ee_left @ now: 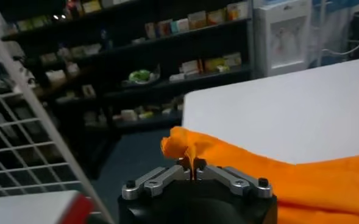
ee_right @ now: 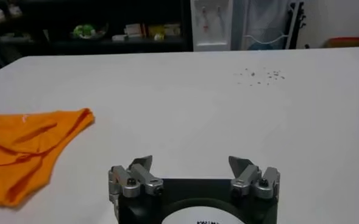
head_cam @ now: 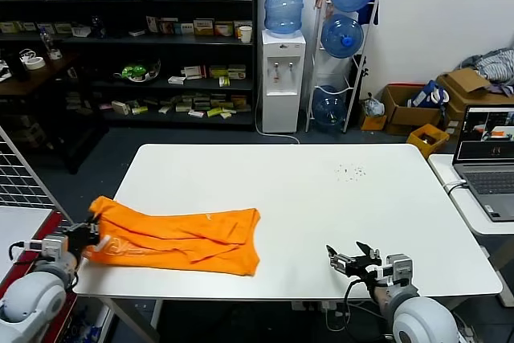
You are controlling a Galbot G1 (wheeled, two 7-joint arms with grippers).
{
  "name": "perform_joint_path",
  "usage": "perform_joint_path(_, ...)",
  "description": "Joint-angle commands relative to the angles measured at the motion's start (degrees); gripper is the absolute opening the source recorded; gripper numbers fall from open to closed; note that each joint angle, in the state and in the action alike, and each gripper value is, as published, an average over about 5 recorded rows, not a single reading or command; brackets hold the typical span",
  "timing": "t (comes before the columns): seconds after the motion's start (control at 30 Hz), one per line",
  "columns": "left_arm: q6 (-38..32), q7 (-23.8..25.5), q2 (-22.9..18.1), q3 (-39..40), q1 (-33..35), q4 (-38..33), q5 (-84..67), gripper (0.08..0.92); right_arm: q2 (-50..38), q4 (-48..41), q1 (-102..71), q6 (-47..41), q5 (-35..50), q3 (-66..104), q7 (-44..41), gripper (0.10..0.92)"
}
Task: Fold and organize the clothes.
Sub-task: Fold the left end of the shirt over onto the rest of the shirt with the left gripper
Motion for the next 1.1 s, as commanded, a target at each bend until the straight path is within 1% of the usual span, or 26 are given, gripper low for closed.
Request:
perform_joint_path(0.03, 1.6, -2.6, 0.0, -3.1, 5.7, -11.1, 0.1, 0.107, 0.7, -0.1, 0.2, -0.1, -0.6, -0.2, 0.2, 0.823)
perform_joint_path(0.1, 4.5, -4.9, -3.5, 0.5, 4.9, -16.9, -1.4, 0.107, 0.8, 0.0, 0.2, -0.4, -0.8, -0.4, 0.4, 0.823)
perform_joint_path(0.2, 8.1, -8.0, -8.3, 7.3, 1.3, -21.8, -3.7, 0.107, 1.0, 0.2, -0.2, -0.7, -1.0, -0.3, 0.7, 0.823)
perform_joint_path(0.33, 10.4, -11.0, -12.8, 14.7, -4.5, -23.7, -6.4, 0.107, 1.4, 0.6, -1.2, -0.9, -1.4, 0.3, 0.9, 0.823)
perform_joint_path(0.5, 11.6, -13.5, -16.9, 21.0, -11.5, -22.4, -7.6, 0.107, 2.4, 0.6, -2.3, -0.9, -2.4, 0.6, 0.9, 0.823)
perform_joint_path(0.67, 12.3, -15.1, -19.9, 25.3, -16.1, -20.2, -7.3, 0.107, 3.0, 0.7, -2.4, -1.0, -2.7, 0.7, 0.9, 0.823)
perform_joint_path(0.93, 12.3, -15.0, -22.8, 27.1, -17.8, -16.3, -4.9, 0.107, 2.8, 0.3, -2.0, -1.1, -2.5, 0.7, 1.0, 0.823)
perform_joint_path(1.1, 12.9, -14.0, -23.4, 27.0, -17.5, -14.6, -3.7, 0.107, 2.6, 0.0, -1.5, -1.2, -2.0, 0.5, 1.0, 0.823)
